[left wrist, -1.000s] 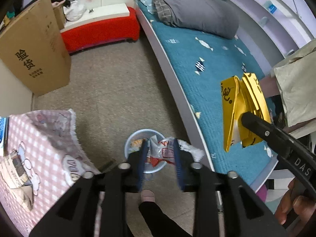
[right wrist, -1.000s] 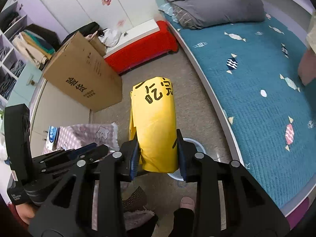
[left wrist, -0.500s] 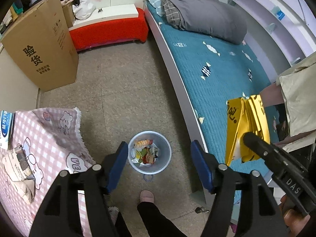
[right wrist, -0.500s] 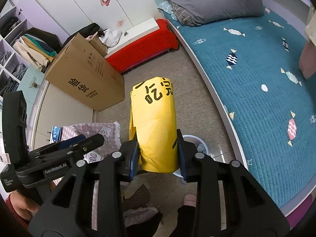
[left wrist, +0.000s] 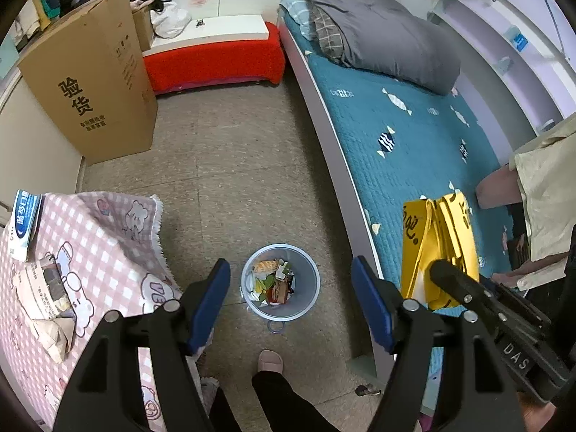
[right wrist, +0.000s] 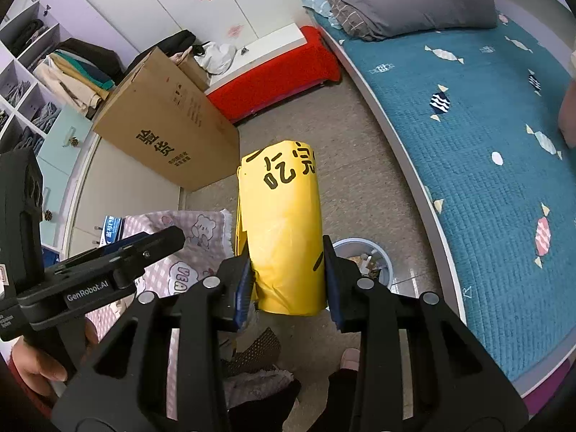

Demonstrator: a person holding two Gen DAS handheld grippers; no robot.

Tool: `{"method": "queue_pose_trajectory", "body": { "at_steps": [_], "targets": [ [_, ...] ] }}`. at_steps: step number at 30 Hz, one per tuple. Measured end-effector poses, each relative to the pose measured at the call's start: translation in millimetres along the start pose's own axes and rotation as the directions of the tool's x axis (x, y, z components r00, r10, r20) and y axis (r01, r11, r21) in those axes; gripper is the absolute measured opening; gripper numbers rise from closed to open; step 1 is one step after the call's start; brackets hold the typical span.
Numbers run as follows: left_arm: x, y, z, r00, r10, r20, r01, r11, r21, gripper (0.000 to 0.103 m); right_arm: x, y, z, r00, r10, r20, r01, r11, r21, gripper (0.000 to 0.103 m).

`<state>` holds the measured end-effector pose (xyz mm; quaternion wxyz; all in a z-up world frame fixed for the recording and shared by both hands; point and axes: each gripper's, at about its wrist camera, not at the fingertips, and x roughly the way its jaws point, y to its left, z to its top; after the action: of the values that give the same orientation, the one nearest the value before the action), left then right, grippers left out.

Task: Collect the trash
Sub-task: 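Carry both items over the bucket and open both tools to drop them, then move both open tools back to the table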

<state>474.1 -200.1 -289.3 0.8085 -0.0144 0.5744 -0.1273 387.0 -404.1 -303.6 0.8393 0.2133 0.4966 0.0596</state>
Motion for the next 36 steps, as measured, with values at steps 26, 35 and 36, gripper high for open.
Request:
{"method": "queue_pose_trajectory", "body": {
  "at_steps": [26, 35, 36],
  "targets": [
    [-36, 90, -31, 0.997, 0.069, 0.035, -0.062, 0.984, -0.166, 0.07, 43, 73, -11, 0.996, 0.053, -0.077, -0.059, 0.994, -0.089, 0.062],
    [-64, 204, -60, 0.991, 0.123, 0.053, -0.099, 0.939, -0.328, 0.07, 82, 173, -37, 0.982, 0.105, -0.156, -0.135, 0.971, -0.199, 0.062],
    [-68, 220, -64, 0.99, 0.129, 0.054, -0.103, 0.932, -0.347, 0.07, 88, 189, -42, 0.98, 0.11, -0.169, -0.146, 0.966, -0.215, 0.062]
  ]
}}
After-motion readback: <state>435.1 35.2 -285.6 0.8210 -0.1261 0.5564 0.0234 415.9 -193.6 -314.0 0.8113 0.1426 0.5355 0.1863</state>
